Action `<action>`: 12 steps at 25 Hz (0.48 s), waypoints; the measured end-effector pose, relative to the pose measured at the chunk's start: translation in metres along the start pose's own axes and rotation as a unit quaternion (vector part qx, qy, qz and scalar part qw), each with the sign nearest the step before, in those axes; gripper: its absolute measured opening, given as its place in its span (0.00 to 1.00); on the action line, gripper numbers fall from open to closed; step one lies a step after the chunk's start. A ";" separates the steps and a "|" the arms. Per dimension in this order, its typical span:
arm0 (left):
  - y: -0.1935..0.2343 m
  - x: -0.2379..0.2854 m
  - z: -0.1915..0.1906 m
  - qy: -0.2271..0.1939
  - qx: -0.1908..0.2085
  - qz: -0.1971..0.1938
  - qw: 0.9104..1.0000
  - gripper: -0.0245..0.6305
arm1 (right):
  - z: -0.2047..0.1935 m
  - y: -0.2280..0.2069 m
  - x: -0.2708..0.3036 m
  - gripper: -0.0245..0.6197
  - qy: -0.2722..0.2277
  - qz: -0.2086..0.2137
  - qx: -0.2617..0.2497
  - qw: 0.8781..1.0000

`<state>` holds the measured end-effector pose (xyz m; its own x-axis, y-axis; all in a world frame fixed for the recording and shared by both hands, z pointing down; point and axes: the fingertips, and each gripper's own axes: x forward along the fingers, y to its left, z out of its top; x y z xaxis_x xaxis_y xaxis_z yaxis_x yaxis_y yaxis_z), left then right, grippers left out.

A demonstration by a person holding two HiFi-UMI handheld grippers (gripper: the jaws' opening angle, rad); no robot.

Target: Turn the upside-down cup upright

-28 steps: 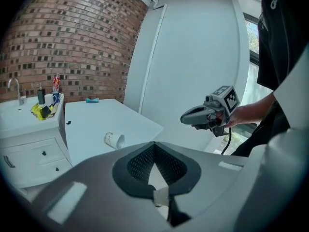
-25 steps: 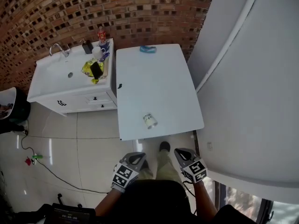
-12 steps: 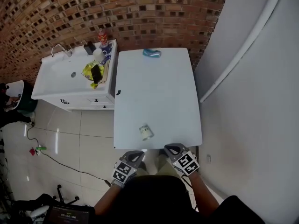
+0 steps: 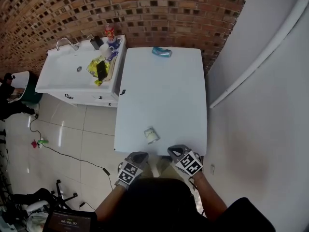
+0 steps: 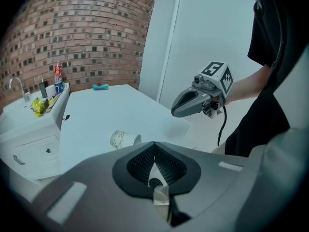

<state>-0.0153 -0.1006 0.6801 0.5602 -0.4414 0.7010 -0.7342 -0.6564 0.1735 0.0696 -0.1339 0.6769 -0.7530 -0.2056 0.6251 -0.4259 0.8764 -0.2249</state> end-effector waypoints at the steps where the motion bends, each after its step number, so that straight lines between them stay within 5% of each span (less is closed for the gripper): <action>1: 0.000 0.004 0.000 0.003 0.002 0.000 1.000 0.06 | -0.003 -0.002 0.002 0.03 0.003 0.003 0.000 1.000; 12: 0.014 0.038 -0.008 0.031 0.018 -0.017 0.999 0.12 | -0.027 -0.015 0.026 0.03 0.058 -0.005 0.002 0.998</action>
<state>-0.0071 -0.1219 0.7142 0.5590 -0.3812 0.7363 -0.7009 -0.6917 0.1740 0.0700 -0.1410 0.7171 -0.6852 -0.1617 0.7102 -0.4353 0.8727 -0.2213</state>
